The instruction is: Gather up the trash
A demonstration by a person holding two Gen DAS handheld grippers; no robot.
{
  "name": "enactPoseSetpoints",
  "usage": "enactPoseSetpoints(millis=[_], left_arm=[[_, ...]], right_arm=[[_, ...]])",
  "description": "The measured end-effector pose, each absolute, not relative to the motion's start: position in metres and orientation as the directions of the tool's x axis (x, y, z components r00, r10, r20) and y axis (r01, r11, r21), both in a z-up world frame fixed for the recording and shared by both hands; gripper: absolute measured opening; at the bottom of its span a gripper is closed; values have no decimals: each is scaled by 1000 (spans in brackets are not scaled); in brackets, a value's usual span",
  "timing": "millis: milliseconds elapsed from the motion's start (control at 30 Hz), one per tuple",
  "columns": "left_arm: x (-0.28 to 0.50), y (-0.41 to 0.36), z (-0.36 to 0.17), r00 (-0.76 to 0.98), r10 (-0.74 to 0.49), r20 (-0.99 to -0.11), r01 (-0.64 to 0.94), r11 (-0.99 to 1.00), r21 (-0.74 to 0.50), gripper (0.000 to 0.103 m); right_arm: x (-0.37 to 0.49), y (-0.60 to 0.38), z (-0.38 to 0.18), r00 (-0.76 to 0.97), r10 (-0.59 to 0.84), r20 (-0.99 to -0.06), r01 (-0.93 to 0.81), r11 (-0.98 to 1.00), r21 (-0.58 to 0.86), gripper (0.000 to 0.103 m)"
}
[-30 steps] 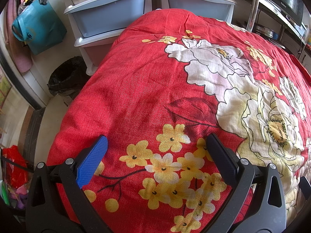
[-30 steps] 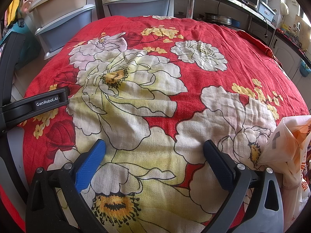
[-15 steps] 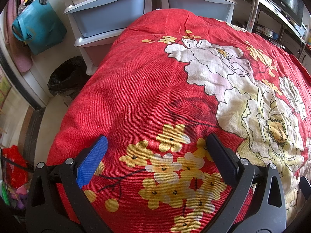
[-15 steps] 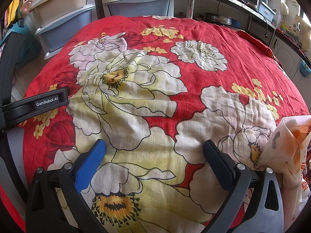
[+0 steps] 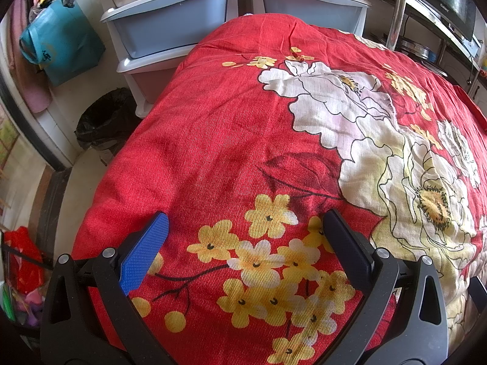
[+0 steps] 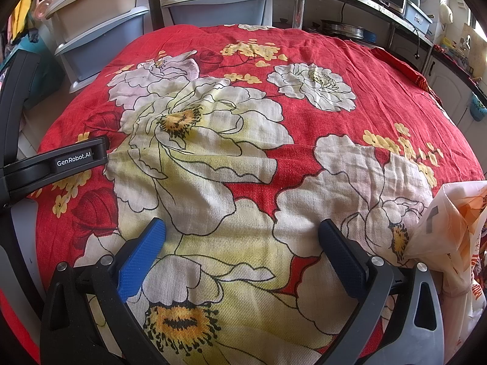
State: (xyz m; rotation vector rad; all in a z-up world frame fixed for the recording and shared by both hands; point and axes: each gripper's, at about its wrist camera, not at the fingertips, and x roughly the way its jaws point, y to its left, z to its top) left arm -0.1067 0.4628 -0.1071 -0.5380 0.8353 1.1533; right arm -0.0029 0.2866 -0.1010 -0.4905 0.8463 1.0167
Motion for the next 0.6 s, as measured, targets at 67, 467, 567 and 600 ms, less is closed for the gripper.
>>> enactPoseSetpoints(millis=[67, 467, 567, 600], left_arm=[[-107, 463, -107, 166, 573, -803, -941, 335, 44, 94], [-106, 463, -107, 167, 572, -803, -941, 336, 43, 94], [-107, 463, -107, 168, 572, -803, -941, 336, 43, 94], [-106, 463, -107, 167, 572, -803, -941, 336, 43, 94]], right_arm=[[-2, 287, -101, 261, 536, -803, -886, 463, 22, 98], [-1, 287, -101, 262, 536, -803, -886, 463, 21, 98], [-2, 287, -101, 262, 536, -803, -886, 463, 21, 98], [-2, 286, -101, 262, 536, -803, -886, 464, 21, 98]])
